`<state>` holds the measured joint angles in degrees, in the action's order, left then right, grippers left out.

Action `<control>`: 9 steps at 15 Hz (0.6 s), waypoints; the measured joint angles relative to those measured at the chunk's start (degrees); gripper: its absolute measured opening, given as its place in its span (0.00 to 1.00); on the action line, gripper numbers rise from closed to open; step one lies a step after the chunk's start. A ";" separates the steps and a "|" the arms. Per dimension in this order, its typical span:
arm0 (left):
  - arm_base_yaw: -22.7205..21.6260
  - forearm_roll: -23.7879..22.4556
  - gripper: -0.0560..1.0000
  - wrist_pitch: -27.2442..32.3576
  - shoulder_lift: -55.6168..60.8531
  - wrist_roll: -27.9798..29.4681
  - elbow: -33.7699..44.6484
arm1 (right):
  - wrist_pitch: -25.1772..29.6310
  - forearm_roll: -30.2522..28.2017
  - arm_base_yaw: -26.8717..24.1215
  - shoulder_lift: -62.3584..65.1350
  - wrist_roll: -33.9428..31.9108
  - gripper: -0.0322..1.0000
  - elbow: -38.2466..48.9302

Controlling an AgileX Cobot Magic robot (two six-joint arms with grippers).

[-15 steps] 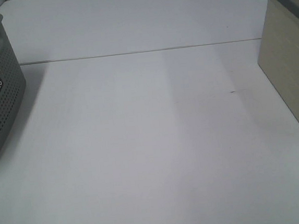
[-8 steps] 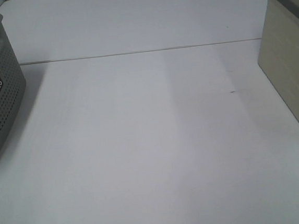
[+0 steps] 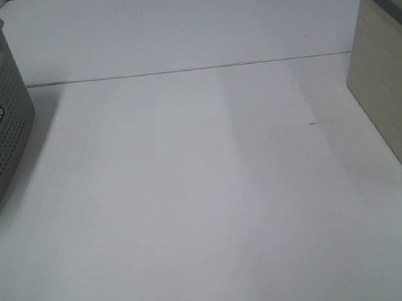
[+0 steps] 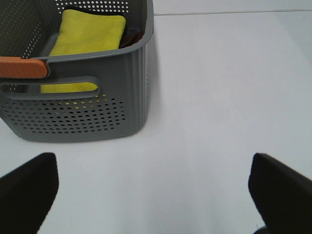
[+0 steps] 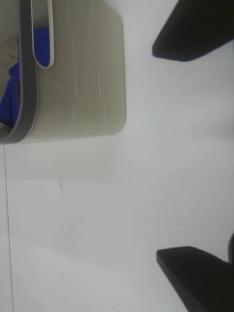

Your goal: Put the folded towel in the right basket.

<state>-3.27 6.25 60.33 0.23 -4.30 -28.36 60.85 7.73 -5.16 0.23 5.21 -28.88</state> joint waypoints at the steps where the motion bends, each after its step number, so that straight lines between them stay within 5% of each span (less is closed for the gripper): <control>1: 0.00 0.00 0.99 0.00 0.00 0.00 0.00 | 0.00 0.00 0.00 0.00 0.00 0.98 0.00; 9: 0.00 0.00 0.99 0.00 0.00 0.00 0.00 | 0.00 0.00 0.00 0.00 0.00 0.98 0.00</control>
<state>-3.27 6.25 60.33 0.23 -4.30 -28.36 60.85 7.73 -5.16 0.23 5.21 -28.88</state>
